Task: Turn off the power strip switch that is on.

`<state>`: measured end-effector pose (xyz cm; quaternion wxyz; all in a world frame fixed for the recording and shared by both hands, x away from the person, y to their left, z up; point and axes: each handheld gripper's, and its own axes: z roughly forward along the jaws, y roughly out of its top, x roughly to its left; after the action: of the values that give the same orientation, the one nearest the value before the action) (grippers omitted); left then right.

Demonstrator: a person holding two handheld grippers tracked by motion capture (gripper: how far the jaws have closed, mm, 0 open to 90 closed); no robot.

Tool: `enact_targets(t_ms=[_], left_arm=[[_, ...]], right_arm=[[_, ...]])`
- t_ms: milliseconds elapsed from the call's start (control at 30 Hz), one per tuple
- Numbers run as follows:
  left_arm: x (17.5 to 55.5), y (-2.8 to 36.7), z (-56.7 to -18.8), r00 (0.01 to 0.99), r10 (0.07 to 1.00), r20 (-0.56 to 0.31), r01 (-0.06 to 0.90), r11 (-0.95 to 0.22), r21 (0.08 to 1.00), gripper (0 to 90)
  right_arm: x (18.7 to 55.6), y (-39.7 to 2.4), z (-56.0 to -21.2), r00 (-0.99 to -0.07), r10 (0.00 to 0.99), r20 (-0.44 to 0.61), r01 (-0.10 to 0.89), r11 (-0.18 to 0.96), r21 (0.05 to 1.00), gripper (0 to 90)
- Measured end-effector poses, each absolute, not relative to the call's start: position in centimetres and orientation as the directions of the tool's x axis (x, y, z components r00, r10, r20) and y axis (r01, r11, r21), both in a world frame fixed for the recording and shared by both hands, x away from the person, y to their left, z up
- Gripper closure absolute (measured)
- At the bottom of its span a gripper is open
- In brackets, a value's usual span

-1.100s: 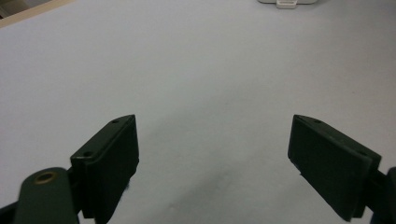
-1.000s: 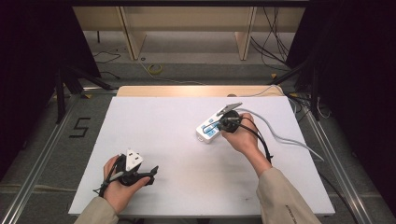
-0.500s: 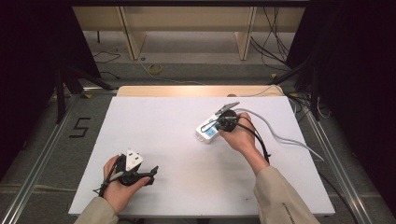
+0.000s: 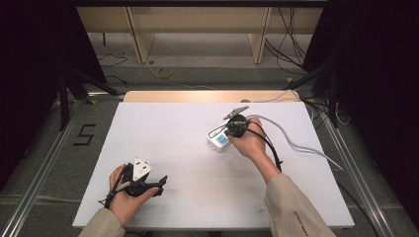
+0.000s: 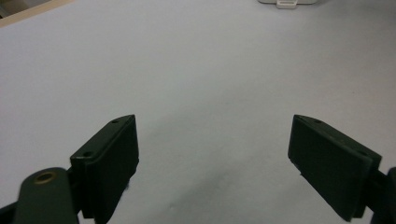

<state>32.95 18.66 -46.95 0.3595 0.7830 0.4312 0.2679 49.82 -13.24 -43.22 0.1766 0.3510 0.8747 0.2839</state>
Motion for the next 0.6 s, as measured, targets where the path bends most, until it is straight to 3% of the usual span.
enact_targets(t_ms=[600], left_arm=[[32.9, 18.64, -46.9, 0.485, 0.868, 0.105, 0.482, -0.365, 0.797, 15.9]], right_arm=[[50.71, -12.23, -43.35, -0.687, 0.719, -0.101, 0.526, 0.588, 0.615, 90.0]])
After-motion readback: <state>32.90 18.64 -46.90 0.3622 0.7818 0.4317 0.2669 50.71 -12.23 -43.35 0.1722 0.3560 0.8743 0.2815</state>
